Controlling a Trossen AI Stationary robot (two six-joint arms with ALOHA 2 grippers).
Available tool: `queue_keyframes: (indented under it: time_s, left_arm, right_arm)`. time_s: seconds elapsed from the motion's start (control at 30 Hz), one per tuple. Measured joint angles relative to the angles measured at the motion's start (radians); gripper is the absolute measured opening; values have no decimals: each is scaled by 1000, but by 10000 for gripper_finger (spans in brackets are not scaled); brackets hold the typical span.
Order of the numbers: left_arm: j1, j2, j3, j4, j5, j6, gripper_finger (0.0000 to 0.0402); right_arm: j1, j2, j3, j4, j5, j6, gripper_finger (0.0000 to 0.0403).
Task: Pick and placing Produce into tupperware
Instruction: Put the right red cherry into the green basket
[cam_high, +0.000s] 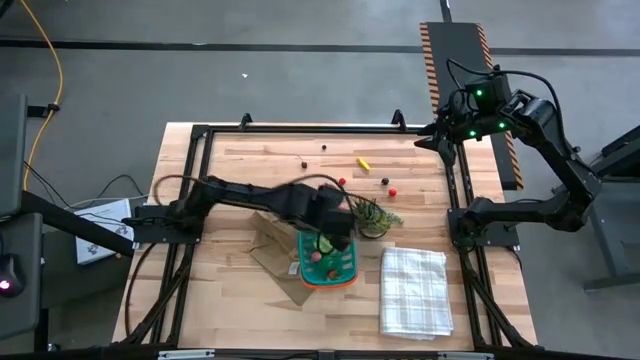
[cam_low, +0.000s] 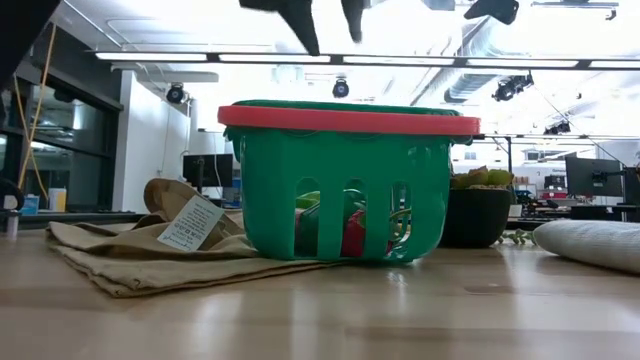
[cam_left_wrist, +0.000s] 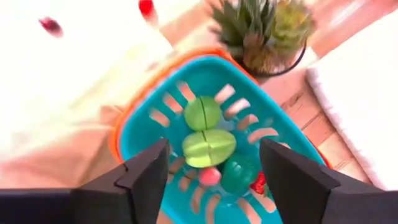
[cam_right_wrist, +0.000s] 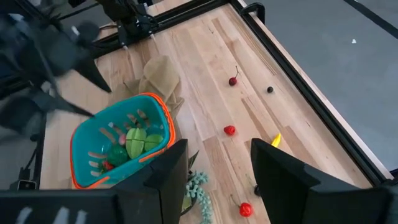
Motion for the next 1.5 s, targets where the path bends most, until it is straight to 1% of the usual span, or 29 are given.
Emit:
queue_keyframes:
  time_s: [0.13, 0.27, 0.37, 0.47, 0.53, 0.57, 0.63, 0.77, 0.83, 0.9, 1.07, 1.1, 1.13, 1.2, 1.27, 1.4, 1.5]
  left_arm:
    - [0, -77, 0, -13, -63, 86, 205]
    - [0, -156, 0, -48, -132, 164, 175]
    - [0, -209, 0, -46, -172, 242, 156]
    - [0, -265, 0, -46, -200, 318, 142]
    - [0, -296, 0, -46, -207, 376, 135]
    - [0, -312, 0, -47, -213, 403, 132]
    - [0, -343, 0, -46, -223, 462, 127]
    - [1, -412, -1, -46, -225, 559, 116]
    - [1, -445, -1, -46, -232, 597, 112]
    - [1, -479, -2, -46, -257, 621, 108]
    - [1, -558, -4, -46, -295, 641, 107]
    - [1, -569, -4, -46, -296, 649, 107]
    - [1, -580, -4, -46, -297, 660, 108]
    - [1, -598, -4, -46, -297, 677, 107]
    - [1, -614, -4, -46, -298, 682, 105]
    - [1, -639, -4, -46, -302, 692, 101]
    - [1, -656, -5, -46, -302, 705, 101]
  right_arm:
    - [0, 1, 0, 19, 1, 66, 167]
    - [7, 17, 0, 79, 6, 190, 167]
    - [52, 47, 0, 171, 9, 241, 167]
    - [128, 85, 0, 314, 10, 246, 167]
    - [169, 117, 1, 386, 57, 292, 167]
    - [184, 134, 1, 387, 91, 311, 167]
    - [201, 172, 1, 320, 172, 330, 167]
    - [236, 272, 0, 57, 346, 329, 167]
    - [256, 325, 0, -35, 430, 329, 167]
    - [273, 365, 0, -71, 468, 333, 167]
    - [307, 444, 0, -65, 463, 342, 167]
    - [308, 458, -5, -56, 454, 347, 167]
    - [308, 466, -23, -26, 423, 347, 167]
    - [298, 470, -93, 78, 343, 349, 167]
    - [288, 464, -185, 181, 299, 371, 167]
    - [267, 436, -366, 232, 282, 414, 167]
    - [265, 389, -481, 271, 275, 438, 167]
